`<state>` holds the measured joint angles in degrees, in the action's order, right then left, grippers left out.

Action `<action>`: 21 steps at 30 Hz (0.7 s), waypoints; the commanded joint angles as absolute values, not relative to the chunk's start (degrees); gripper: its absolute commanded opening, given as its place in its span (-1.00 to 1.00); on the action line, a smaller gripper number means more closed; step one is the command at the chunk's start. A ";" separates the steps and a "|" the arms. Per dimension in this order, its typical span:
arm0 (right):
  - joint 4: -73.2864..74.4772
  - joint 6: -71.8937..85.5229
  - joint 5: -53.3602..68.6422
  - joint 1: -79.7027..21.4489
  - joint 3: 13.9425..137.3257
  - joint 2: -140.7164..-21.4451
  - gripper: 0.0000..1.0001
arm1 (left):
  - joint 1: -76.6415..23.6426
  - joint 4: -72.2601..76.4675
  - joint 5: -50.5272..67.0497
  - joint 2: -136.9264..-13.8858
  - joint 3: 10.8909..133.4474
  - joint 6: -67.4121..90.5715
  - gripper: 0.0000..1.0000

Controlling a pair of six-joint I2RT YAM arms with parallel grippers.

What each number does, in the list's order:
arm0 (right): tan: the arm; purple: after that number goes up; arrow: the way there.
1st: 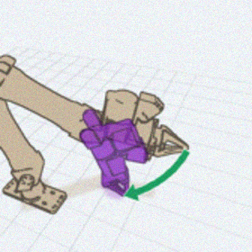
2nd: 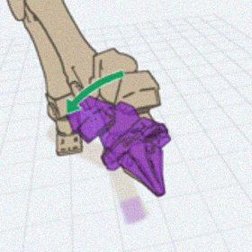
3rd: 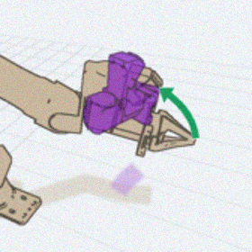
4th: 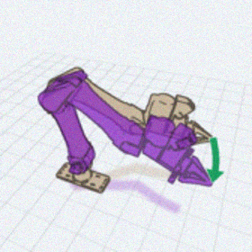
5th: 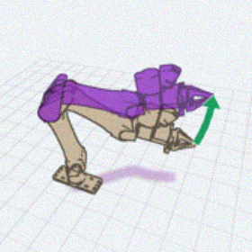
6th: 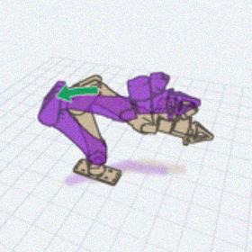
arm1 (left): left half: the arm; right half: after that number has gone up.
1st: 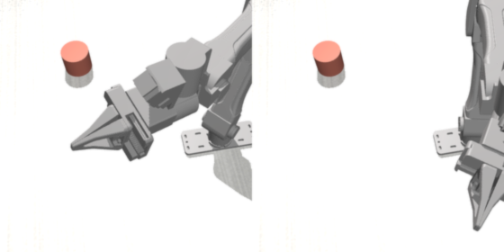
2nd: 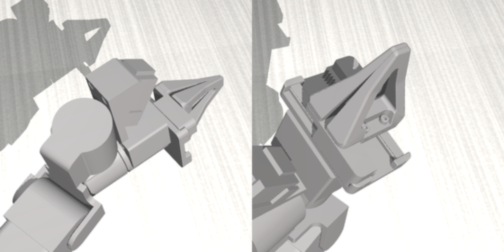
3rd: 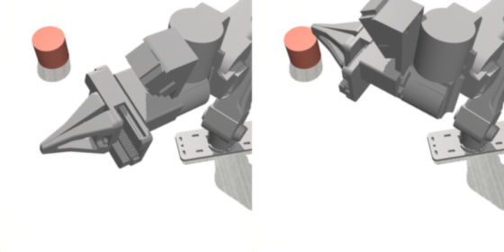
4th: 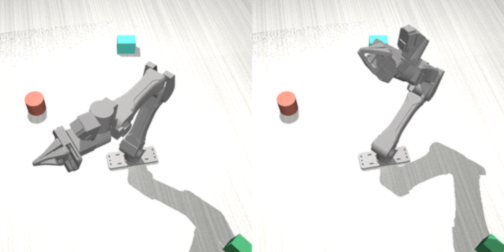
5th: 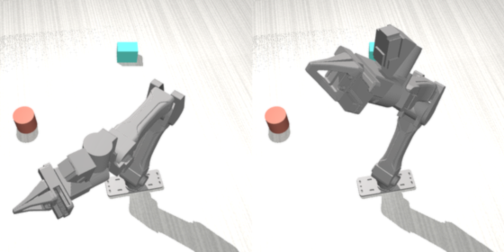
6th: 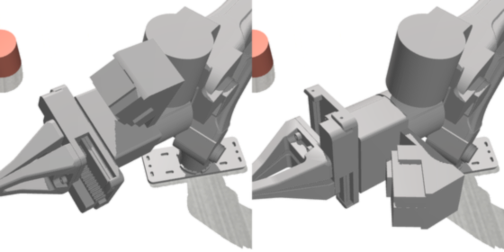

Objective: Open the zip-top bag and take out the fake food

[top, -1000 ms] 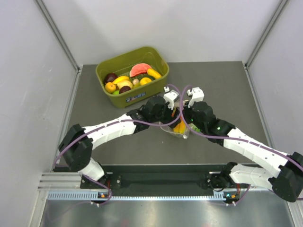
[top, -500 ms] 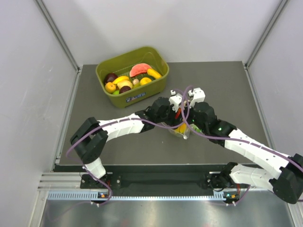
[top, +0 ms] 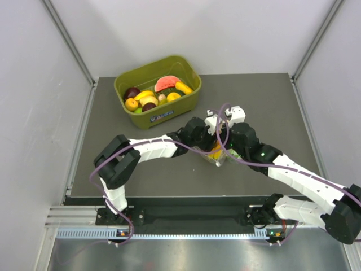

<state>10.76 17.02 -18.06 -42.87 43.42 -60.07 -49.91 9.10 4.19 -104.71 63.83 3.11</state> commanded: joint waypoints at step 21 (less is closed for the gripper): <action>8.35 17.23 -18.81 -40.17 44.39 -59.68 -0.86 | -50.62 -4.30 7.22 -82.89 58.28 7.29 -0.85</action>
